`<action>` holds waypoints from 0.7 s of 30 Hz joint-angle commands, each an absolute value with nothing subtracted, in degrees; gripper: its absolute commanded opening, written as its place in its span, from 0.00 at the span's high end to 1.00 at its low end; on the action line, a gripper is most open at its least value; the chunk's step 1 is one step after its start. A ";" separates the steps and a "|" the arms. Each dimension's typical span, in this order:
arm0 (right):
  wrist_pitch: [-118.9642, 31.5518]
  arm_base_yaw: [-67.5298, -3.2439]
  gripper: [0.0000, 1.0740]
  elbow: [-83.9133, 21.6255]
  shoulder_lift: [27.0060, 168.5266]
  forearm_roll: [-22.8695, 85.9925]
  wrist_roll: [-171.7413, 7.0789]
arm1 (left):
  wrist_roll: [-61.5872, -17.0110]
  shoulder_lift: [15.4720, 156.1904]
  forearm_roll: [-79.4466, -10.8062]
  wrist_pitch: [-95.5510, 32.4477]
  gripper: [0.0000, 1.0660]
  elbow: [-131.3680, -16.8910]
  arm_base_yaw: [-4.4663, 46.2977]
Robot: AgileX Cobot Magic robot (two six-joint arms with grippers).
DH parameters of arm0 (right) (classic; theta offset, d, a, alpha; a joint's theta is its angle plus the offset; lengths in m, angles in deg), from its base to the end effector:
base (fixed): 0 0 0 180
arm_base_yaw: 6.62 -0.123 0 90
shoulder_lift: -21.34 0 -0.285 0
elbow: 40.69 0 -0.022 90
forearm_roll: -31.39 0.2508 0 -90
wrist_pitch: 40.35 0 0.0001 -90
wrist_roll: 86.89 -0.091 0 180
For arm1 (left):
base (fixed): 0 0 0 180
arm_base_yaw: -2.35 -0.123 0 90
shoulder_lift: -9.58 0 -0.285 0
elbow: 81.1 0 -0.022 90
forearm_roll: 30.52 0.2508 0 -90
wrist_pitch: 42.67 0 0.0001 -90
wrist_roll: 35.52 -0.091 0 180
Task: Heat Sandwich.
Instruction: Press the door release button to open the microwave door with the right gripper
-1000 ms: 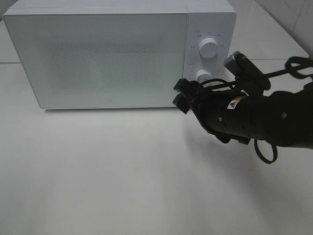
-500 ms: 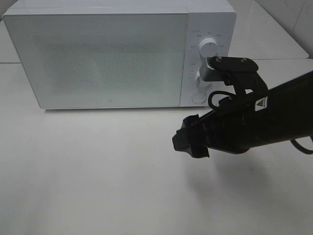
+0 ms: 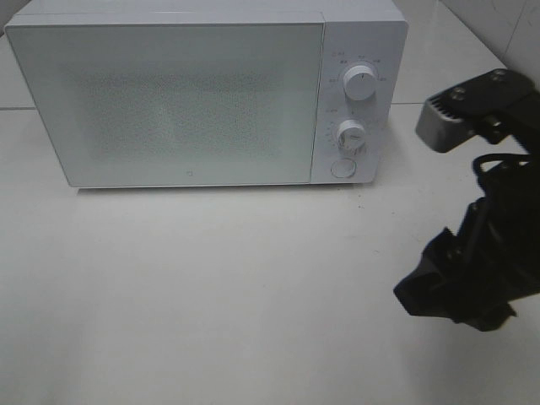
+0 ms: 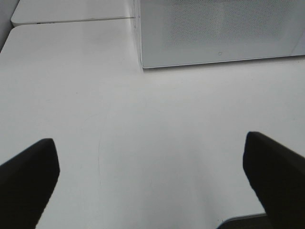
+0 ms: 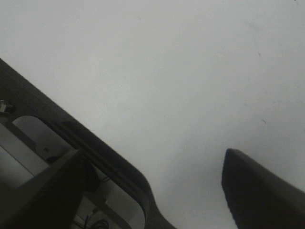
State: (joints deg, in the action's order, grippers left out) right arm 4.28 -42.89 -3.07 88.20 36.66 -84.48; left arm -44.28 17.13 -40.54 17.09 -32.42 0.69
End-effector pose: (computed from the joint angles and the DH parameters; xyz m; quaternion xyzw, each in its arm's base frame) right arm 0.1441 0.1130 0.2658 -0.2972 0.9161 0.1156 0.2429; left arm -0.0048 -0.0138 0.2792 0.0550 0.8430 -0.0390 0.5337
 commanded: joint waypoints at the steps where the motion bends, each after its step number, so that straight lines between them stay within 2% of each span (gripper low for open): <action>1: 10.18 -42.61 0.29 -3.76 82.53 36.09 -84.08 | -43.94 15.59 -40.60 16.40 0.03 -32.25 0.52; 15: 21.93 -42.55 0.29 -3.76 57.32 31.39 -88.32 | -43.94 15.59 -40.60 16.40 0.03 -32.25 0.52; 19: 23.65 -39.57 0.29 -3.76 53.53 29.90 -90.27 | -43.94 15.59 -40.60 16.40 0.03 -32.25 0.52; 21: 23.99 -34.24 0.29 -3.76 49.92 28.93 -89.81 | -43.94 15.59 -40.60 16.40 0.03 -32.25 0.52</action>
